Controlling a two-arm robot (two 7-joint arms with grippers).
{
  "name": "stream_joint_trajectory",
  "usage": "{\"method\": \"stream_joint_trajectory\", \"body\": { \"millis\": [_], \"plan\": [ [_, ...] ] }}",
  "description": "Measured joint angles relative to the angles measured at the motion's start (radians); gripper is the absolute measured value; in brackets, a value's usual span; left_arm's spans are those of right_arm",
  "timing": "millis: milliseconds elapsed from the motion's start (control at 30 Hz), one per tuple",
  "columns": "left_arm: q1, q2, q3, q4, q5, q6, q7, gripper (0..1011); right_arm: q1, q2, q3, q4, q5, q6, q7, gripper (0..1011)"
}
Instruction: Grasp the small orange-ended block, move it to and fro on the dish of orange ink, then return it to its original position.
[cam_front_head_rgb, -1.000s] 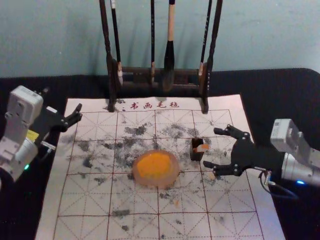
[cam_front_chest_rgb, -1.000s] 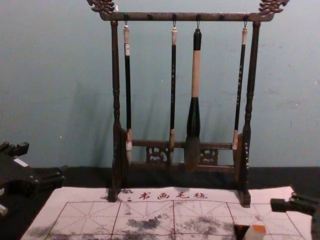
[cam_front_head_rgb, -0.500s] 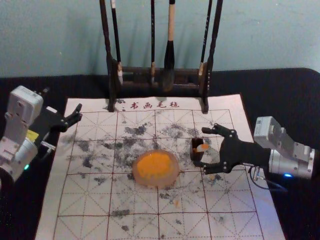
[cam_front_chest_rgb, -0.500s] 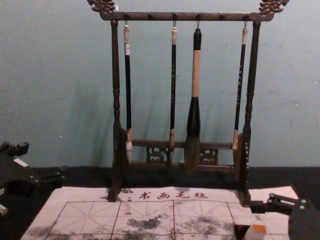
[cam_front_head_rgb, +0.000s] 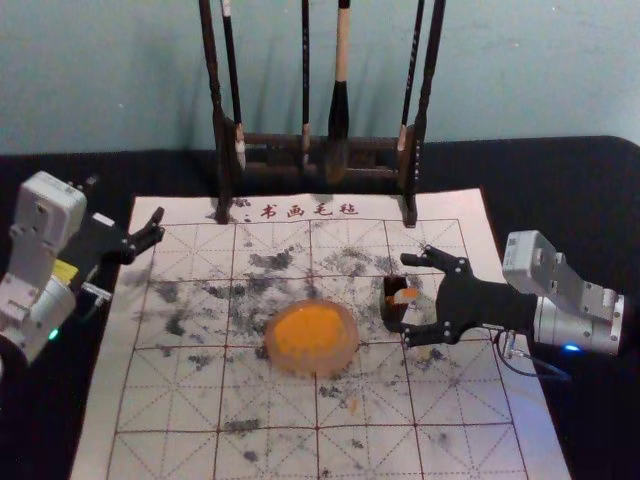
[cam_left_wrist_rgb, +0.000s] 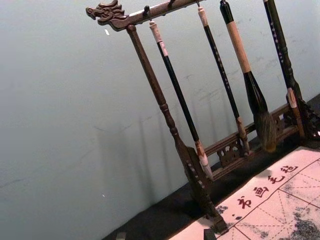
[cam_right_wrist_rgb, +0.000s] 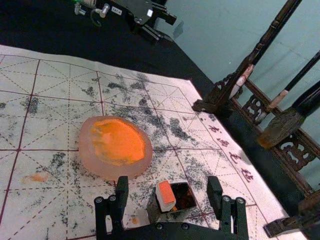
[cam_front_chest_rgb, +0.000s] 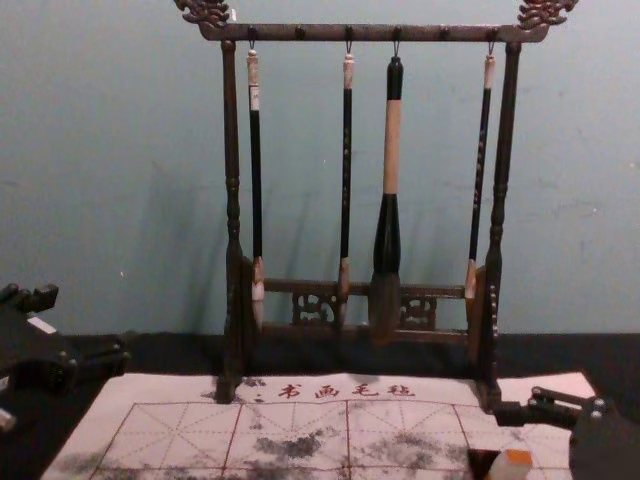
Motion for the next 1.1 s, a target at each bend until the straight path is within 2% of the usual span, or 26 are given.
{"method": "stream_joint_trajectory", "body": {
  "millis": [200, 400, 500, 533, 600, 700, 733, 833, 933, 1100],
  "plan": [
    [0.0, 0.0, 0.0, 0.0, 0.0, 0.0, 0.0, 1001, -0.001, 0.001, 0.0, -0.001, 0.0, 0.0, 0.0, 981],
    [0.0, 0.0, 0.0, 0.0, 0.0, 0.0, 0.0, 1001, -0.001, 0.001, 0.001, -0.002, 0.0, 0.0, 0.0, 861],
    [0.0, 0.0, 0.0, 0.0, 0.0, 0.0, 0.0, 1001, -0.001, 0.001, 0.001, -0.002, 0.0, 0.001, 0.0, 759],
    [0.0, 0.0, 0.0, 0.0, 0.0, 0.0, 0.0, 1001, -0.001, 0.001, 0.001, -0.002, 0.0, 0.001, 0.0, 759],
    [0.0, 0.0, 0.0, 0.0, 0.0, 0.0, 0.0, 1001, -0.002, 0.002, 0.001, -0.002, 0.001, 0.001, 0.0, 656],
    [0.0, 0.0, 0.0, 0.0, 0.0, 0.0, 0.0, 1001, -0.002, 0.002, 0.001, -0.003, 0.001, 0.001, 0.0, 596],
    [0.0, 0.0, 0.0, 0.0, 0.0, 0.0, 0.0, 1001, -0.002, 0.002, 0.001, -0.003, 0.001, 0.001, 0.0, 533],
    [0.0, 0.0, 0.0, 0.0, 0.0, 0.0, 0.0, 1001, -0.002, 0.002, 0.001, -0.003, 0.001, 0.001, -0.001, 477],
    [0.0, 0.0, 0.0, 0.0, 0.0, 0.0, 0.0, 1001, -0.002, 0.002, 0.001, -0.003, 0.002, 0.001, -0.001, 333],
    [0.0, 0.0, 0.0, 0.0, 0.0, 0.0, 0.0, 1001, -0.002, 0.002, 0.001, -0.003, 0.002, 0.002, -0.001, 197]
  ]
}}
